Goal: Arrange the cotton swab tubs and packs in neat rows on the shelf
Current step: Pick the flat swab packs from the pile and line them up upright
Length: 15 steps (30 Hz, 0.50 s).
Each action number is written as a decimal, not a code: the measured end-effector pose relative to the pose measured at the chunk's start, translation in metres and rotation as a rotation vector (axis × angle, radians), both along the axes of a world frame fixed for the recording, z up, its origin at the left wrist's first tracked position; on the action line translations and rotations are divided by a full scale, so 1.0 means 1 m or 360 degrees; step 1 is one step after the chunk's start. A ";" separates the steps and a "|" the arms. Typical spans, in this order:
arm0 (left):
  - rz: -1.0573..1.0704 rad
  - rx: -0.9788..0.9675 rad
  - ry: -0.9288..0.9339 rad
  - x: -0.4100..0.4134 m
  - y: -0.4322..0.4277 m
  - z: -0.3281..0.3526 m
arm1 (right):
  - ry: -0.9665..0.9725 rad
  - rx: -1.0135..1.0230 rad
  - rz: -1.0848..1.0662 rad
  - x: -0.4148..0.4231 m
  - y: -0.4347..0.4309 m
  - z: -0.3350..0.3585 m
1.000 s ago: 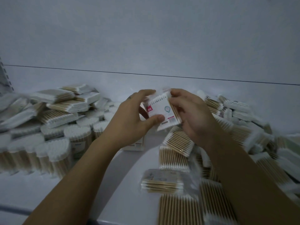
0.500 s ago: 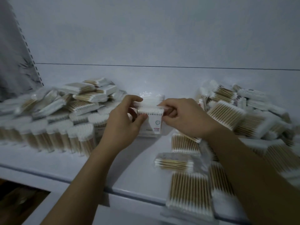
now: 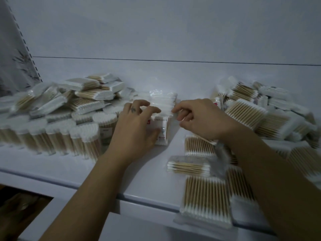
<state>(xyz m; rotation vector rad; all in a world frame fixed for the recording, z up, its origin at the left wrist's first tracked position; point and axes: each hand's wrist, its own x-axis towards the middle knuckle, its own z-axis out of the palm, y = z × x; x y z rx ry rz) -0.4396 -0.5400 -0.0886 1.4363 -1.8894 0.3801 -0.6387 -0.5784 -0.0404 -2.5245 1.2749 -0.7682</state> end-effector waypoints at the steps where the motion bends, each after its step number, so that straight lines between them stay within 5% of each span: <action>1: 0.0016 0.0002 -0.0018 -0.002 0.001 -0.001 | 0.0005 0.0007 0.0000 0.000 0.000 -0.001; 8: 0.0130 0.0122 -0.0355 -0.008 0.001 0.005 | 0.0028 -0.0012 -0.0046 0.004 -0.001 0.002; 15: -0.0019 0.0031 -0.0257 -0.012 0.003 -0.003 | -0.0056 0.0064 0.0004 -0.001 -0.005 -0.010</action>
